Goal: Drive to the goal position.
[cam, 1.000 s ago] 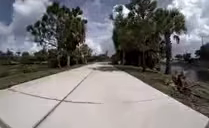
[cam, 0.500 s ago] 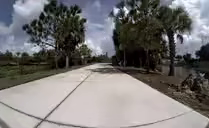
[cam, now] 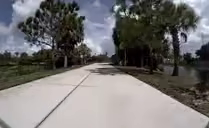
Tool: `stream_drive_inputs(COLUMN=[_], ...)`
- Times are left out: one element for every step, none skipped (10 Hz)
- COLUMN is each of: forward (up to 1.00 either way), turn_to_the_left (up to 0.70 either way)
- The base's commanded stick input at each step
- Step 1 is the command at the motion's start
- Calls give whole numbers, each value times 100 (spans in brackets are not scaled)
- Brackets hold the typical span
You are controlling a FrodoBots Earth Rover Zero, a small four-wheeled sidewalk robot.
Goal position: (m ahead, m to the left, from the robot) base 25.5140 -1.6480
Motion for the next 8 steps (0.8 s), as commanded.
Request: stream_drive_inputs(forward=[85, 85, 85, 85, 85, 85, 85, 85], turn_to_the_left=[0, 0, 0, 0, 0, 0, 0, 0])
